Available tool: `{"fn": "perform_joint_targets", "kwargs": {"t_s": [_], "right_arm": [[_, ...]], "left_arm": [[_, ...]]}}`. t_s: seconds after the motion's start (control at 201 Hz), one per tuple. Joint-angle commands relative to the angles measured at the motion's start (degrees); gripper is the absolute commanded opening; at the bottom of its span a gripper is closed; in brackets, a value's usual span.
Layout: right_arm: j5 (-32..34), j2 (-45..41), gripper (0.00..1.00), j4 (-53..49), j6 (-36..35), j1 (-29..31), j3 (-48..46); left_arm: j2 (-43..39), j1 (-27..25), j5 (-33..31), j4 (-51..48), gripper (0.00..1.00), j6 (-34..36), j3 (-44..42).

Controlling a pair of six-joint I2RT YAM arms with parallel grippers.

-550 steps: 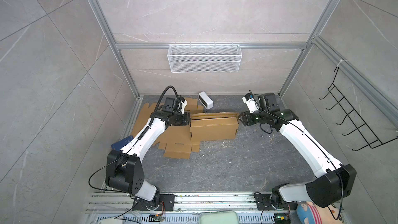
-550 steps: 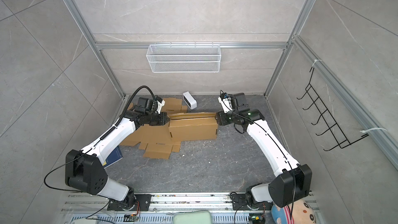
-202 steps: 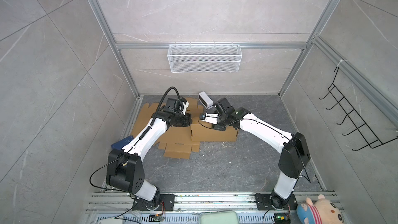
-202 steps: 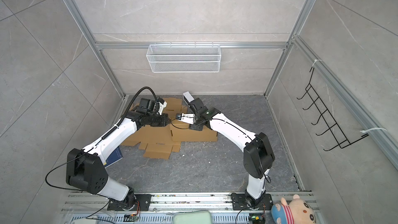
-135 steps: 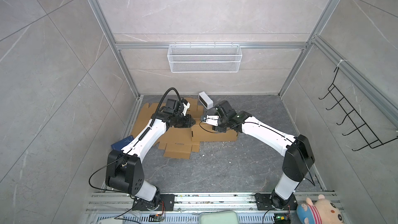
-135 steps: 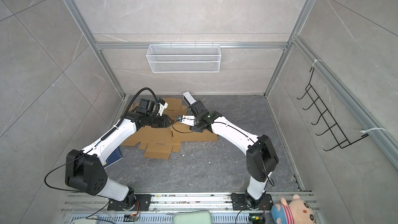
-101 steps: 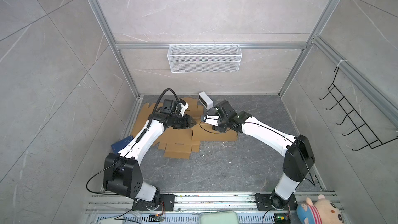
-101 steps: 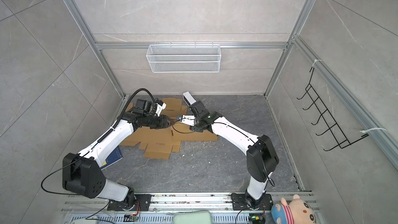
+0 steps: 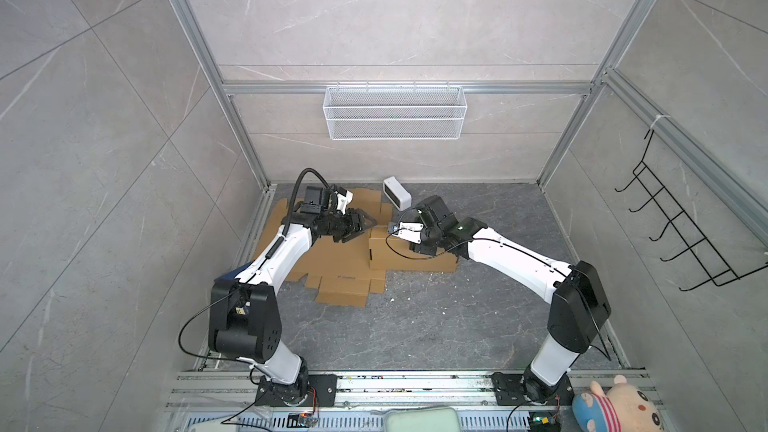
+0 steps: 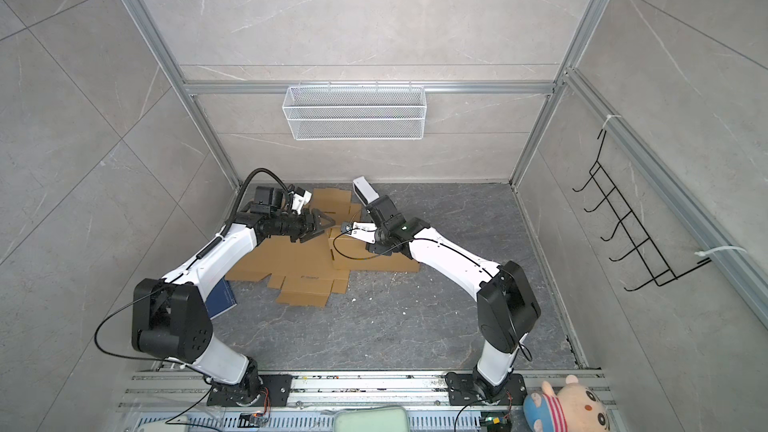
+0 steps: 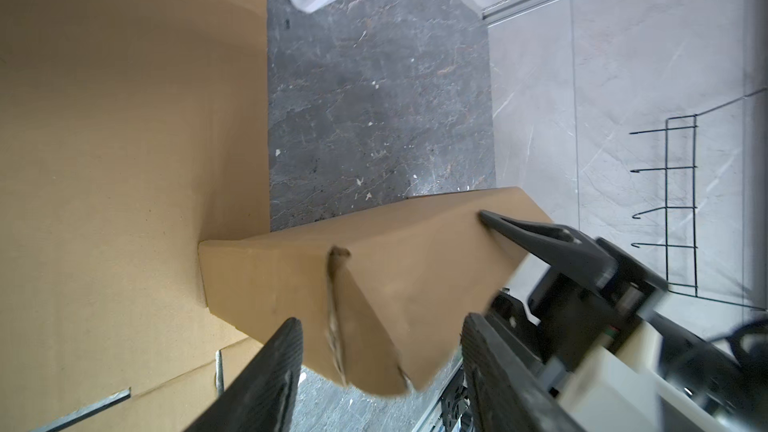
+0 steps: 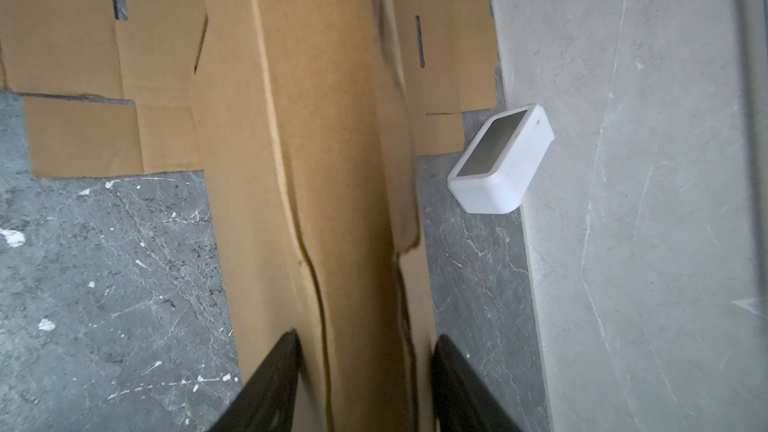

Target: Fold the paper box

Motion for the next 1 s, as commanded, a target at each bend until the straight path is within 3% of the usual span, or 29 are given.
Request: {"fn": "perform_joint_targets", "kwargs": {"t_s": [0.0, 0.304, 0.557, 0.757, 0.861, 0.99], "right_arm": [[0.79, -0.1, 0.52, -2.67, 1.69, 0.44, -2.02], [1.66, -0.03, 0.52, -2.1, 2.21, 0.44, -3.01], [1.42, 0.25, 0.51, -1.84, 2.72, 0.42, -3.79], [1.26, 0.26, 0.54, -2.34, 3.81, 0.42, -3.72], [-1.97, -1.3, 0.6, -2.46, 6.87, 0.07, -2.6], [-10.16, -5.47, 0.67, -1.26, 15.78, -3.23, -1.11]], "left_arm": [[2.02, 0.01, 3.11, 1.49, 0.63, -0.91, 3.77], [2.24, 1.0, 5.55, 1.29, 0.52, 0.18, -1.61], [1.51, 2.21, 3.61, 0.81, 0.49, 4.38, -8.73], [3.72, 2.57, 2.76, 0.44, 0.43, 5.89, -7.94], [4.2, 2.57, 1.91, -0.66, 0.4, 7.26, -7.85], [4.73, 2.56, 1.8, -1.48, 0.38, 8.18, -8.02]]}}
